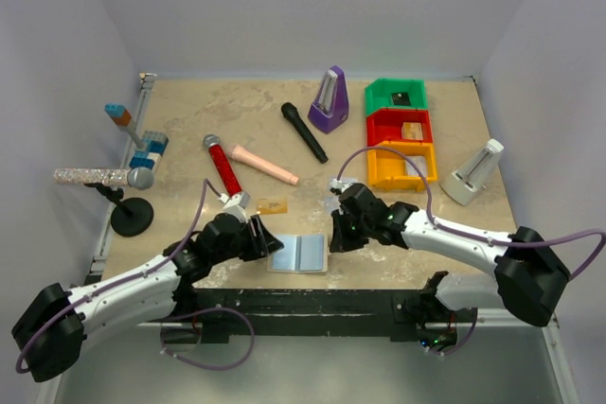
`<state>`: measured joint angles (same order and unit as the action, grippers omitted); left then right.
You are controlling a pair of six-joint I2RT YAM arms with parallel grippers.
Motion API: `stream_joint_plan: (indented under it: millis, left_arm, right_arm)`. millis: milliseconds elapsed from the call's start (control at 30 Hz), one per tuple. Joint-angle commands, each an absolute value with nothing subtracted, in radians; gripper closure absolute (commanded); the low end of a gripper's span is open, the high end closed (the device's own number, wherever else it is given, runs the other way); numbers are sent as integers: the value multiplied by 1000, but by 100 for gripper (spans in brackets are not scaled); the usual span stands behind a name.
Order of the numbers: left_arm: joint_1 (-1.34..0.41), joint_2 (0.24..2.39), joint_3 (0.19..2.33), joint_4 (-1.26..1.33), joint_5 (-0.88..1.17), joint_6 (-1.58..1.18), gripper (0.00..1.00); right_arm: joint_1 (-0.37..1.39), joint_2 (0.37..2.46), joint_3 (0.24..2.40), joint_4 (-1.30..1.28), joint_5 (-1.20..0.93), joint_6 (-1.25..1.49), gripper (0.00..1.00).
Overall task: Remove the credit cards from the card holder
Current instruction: Remove the credit card from the card holder.
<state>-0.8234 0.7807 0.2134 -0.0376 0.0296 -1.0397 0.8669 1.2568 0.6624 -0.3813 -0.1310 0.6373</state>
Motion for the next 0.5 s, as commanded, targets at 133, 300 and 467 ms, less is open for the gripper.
stream_joint_plan:
  millis: [133,300,467]
  left_arm:
    - [-844,842,219,20,26,-1052,49]
    - [-850,839,216,18,17,-1054,49]
    - [-888,807,253,35,8,-1034,49]
  right_arm:
    - [881,1216,661,-339,-173,673,100]
    - [885,1212,657,-341,-173,676,100]
    - [891,1210,650,-315,-189,689,100]
